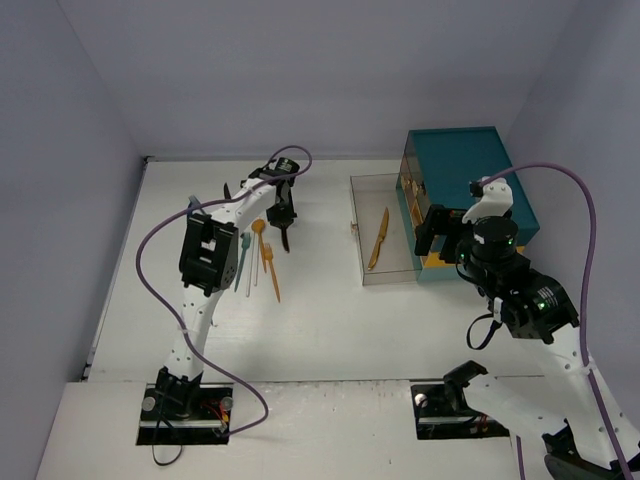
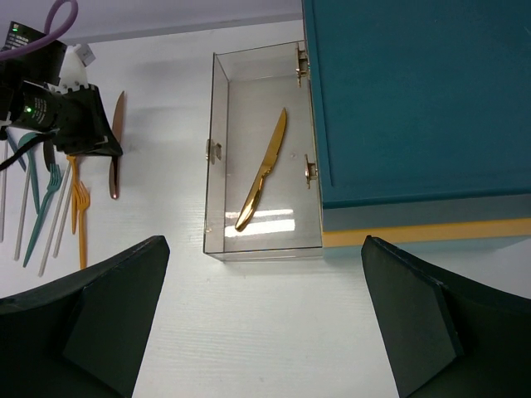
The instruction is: Sort the eating utensils into containers
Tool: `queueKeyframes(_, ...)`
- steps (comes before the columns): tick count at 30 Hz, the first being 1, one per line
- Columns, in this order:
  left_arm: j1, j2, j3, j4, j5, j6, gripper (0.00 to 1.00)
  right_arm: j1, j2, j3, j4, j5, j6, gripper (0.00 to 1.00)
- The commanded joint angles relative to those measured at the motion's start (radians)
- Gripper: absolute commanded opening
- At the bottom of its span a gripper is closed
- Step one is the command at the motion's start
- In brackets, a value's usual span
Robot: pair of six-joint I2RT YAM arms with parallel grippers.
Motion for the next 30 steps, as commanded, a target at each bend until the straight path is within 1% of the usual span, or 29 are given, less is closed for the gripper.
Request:
queueKeyframes(1,-0.124,-0.186,0.088,0.0,0.043,-0.08,0.0,-0.007,-0.003,0.035,0.035,0.007,-0.012,1.0)
queueKeyframes(7,-0.24,-0.226,0.18,0.015,0.108,-0.148,0.0,-0.006,-0.015,0.043,0.035,0.013,-0.01,1.0)
queueKeyframes(11,-0.299,-0.193,0.246,0.052,0.148,-0.193,0.0,-0.006,-0.023,0.041,0.034,0.012,-0.01,1.0)
queueKeyframes(14,-0.323,-0.133,0.304,0.068,0.163,-0.222,0.0,-0.006,-0.028,0.039,0.034,0.01,-0.012,1.0)
queueKeyframes(20,-0.343,0.0,0.405,0.086,0.168,-0.252,0.0,-0.006,-0.04,0.031,0.032,0.012,-0.023,1.0)
queueKeyframes(26,-0.343,0.091,0.438,0.097,0.16,-0.255,0.0,-0.008,-0.062,0.026,0.028,0.015,-0.03,1.0)
queueKeyframes(30,-0.346,0.121,0.435,0.117,0.148,-0.251,0.07,-0.006,-0.077,0.024,0.021,0.021,-0.032,1.0)
